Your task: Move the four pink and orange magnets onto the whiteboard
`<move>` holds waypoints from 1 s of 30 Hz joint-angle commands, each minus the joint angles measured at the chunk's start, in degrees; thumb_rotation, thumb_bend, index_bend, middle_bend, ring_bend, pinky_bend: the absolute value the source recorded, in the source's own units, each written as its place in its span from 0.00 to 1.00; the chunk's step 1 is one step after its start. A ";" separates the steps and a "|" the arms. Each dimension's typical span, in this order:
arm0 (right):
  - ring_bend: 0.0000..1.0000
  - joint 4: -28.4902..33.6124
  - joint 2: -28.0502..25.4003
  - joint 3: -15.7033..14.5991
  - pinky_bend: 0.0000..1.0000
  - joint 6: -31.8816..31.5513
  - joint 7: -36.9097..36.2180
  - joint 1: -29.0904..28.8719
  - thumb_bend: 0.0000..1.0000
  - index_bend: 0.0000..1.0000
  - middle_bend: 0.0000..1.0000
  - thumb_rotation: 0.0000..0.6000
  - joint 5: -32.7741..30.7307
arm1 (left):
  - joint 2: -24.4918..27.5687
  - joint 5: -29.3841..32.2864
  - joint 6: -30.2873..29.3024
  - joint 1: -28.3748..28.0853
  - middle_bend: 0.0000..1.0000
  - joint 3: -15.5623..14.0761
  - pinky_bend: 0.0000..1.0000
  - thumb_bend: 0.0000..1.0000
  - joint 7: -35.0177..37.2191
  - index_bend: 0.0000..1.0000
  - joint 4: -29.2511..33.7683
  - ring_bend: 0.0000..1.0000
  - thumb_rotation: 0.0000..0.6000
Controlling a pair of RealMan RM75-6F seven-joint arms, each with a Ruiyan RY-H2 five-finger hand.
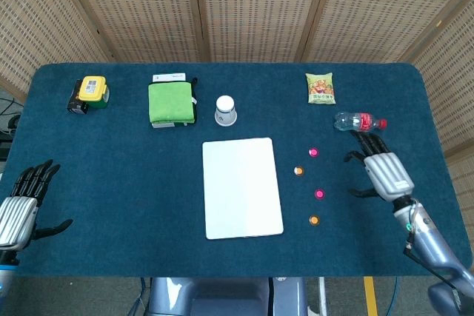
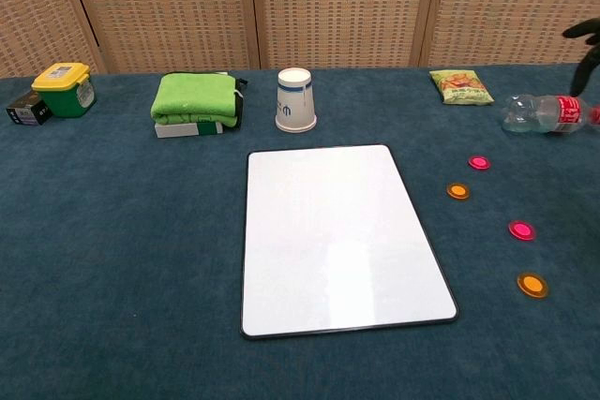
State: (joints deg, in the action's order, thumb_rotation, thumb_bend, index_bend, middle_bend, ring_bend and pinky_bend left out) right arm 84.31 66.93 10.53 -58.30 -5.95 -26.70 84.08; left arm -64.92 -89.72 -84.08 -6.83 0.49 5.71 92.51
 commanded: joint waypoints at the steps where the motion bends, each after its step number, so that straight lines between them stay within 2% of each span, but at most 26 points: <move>1: 0.00 -4.98 4.01 2.06 0.00 6.47 3.40 -4.43 0.09 0.37 0.00 1.00 -5.27 | 0.20 0.42 0.71 -0.25 0.00 -0.03 0.00 0.02 -0.01 0.00 0.19 0.00 1.00; 8: 0.00 -12.44 9.30 2.82 0.00 12.21 6.22 -8.63 0.16 0.37 0.00 1.00 -10.45 | 0.80 1.59 2.34 -0.73 0.00 0.03 0.00 0.02 0.16 0.00 0.90 0.00 1.00; 16: 0.00 -19.38 15.53 2.88 0.00 15.35 7.94 -12.38 0.34 0.37 0.00 1.00 -12.81 | 1.12 1.52 2.82 -0.95 0.00 -0.13 0.00 0.02 0.35 0.00 1.14 0.00 1.00; 30: 0.00 -28.56 23.05 2.85 0.00 19.96 11.56 -17.27 0.32 0.37 0.00 1.00 -17.07 | 1.36 2.03 3.37 -1.08 0.00 -0.19 0.00 0.02 0.23 0.00 1.41 0.00 1.00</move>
State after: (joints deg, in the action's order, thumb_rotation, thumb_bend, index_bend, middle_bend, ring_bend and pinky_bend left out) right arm 56.71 89.18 13.43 -38.81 5.10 -43.49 67.63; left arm -63.56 -87.70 -80.72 -7.90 0.30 5.94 93.92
